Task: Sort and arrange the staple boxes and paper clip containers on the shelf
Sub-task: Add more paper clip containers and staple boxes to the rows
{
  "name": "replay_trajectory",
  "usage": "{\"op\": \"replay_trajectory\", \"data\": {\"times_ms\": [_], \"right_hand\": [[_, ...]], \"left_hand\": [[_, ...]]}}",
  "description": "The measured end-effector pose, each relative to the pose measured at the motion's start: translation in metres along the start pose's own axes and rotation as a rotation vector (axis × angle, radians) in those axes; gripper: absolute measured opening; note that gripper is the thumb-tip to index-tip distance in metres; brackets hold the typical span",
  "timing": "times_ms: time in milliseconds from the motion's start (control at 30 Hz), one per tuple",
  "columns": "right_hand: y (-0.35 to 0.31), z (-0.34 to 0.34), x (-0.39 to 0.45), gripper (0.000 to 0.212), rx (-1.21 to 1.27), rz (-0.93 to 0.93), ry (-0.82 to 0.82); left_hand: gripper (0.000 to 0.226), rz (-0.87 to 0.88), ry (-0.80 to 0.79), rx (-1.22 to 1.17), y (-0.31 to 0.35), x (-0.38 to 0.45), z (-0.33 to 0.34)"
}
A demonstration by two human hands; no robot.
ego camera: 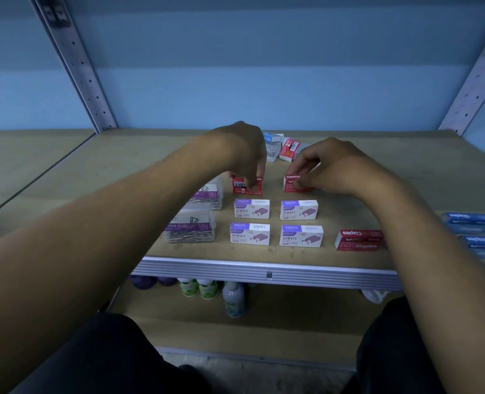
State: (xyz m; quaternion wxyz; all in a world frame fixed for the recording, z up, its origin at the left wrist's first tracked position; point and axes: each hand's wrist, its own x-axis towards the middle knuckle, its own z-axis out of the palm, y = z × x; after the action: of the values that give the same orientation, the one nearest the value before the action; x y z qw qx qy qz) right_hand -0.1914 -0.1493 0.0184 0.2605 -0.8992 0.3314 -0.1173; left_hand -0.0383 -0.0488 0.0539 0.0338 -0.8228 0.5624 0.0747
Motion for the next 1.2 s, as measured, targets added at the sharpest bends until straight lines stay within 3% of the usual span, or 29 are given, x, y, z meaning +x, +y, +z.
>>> {"op": "replay_trajectory", "data": {"times_ms": [233,467,867,1200], "right_hand": [[0.0,0.0,-0.001,0.03,0.003,-0.019,0.0],[-0.001,-0.001,-0.001,0.032,-0.027,-0.021,-0.014],[0.0,-0.002,-0.003,0.035,0.005,-0.011,-0.028],[-0.001,-0.002,-0.003,0.037,-0.009,-0.002,-0.032]], "left_hand": [[0.013,0.006,0.174,-0.057,0.002,0.003,0.009],[0.021,-0.014,0.104,-0.149,0.0,-0.001,0.016],[0.032,-0.016,0.021,-0.061,-0.01,-0.003,0.018],[0.027,0.032,0.109,-0.125,-0.01,-0.001,0.019]]}}
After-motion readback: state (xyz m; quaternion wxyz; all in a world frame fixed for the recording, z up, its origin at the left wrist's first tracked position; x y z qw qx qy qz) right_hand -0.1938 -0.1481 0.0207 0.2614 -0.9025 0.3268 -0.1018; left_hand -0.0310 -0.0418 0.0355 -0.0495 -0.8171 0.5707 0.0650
